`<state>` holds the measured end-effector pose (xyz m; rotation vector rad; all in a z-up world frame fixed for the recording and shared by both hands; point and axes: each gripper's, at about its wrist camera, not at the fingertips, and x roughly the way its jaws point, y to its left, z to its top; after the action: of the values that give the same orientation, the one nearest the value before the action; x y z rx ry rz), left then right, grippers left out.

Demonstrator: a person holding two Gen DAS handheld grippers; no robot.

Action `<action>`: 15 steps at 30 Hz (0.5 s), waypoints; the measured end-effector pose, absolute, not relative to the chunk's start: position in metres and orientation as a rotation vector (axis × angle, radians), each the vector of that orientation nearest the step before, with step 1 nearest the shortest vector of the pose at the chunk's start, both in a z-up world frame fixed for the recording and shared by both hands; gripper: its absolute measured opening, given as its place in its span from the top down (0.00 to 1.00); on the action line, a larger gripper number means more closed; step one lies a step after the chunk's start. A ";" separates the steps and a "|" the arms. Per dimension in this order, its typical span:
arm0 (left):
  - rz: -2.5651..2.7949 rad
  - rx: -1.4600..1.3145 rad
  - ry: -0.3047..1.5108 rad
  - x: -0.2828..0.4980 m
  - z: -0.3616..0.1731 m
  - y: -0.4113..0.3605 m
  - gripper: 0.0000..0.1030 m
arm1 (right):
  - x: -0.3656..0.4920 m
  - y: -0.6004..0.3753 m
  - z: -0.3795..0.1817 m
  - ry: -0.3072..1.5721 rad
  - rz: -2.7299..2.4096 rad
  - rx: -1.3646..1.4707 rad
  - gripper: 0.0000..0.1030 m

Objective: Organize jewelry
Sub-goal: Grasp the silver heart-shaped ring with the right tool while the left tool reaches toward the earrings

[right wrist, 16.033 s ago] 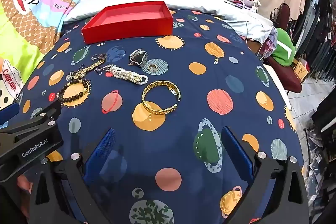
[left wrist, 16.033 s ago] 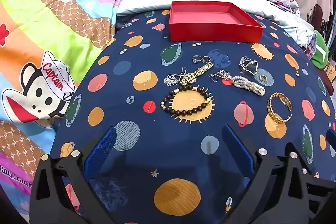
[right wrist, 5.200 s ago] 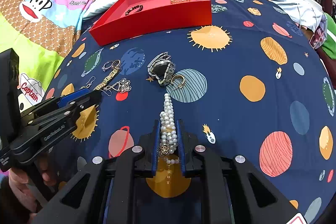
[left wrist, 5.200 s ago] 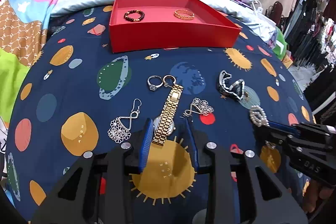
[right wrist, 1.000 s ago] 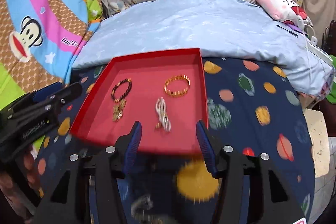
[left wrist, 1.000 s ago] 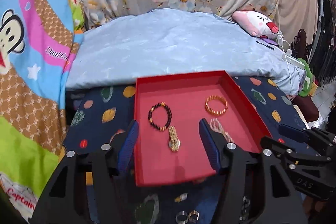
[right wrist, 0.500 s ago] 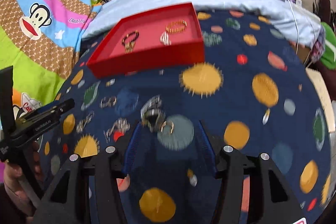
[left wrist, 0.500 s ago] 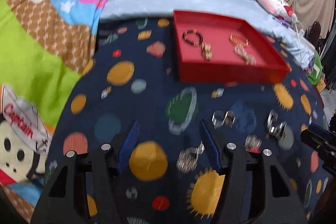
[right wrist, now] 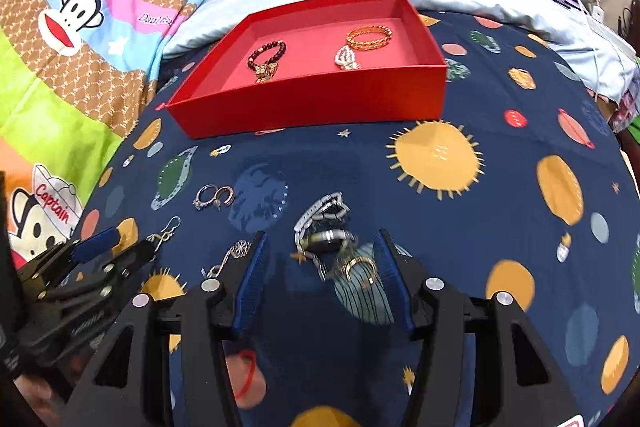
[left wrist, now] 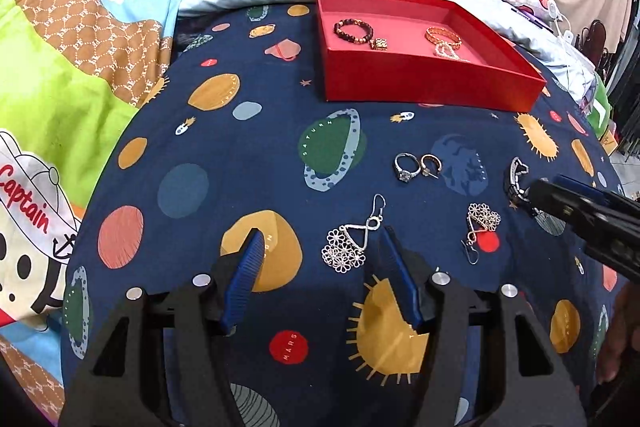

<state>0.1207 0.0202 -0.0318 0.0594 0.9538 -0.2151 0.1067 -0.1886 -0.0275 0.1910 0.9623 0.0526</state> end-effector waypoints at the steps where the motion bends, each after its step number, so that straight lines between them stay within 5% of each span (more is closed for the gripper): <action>1: -0.216 0.058 0.956 0.121 -0.032 0.021 0.44 | 0.110 -0.188 -0.030 0.967 0.050 0.187 0.48; 6: -0.222 0.048 0.964 0.121 -0.035 0.023 0.44 | 0.115 -0.186 -0.039 0.985 0.041 0.174 0.53; 10: -0.227 0.041 0.970 0.122 -0.036 0.023 0.44 | 0.115 -0.186 -0.039 0.985 0.026 0.158 0.67; 15: -0.230 0.038 0.974 0.122 -0.037 0.023 0.44 | 0.113 -0.188 -0.039 0.982 0.027 0.169 0.70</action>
<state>0.1224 0.0231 -0.0370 0.0379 0.9737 -0.2296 0.1127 -0.1876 -0.0388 0.1688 0.9824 0.0274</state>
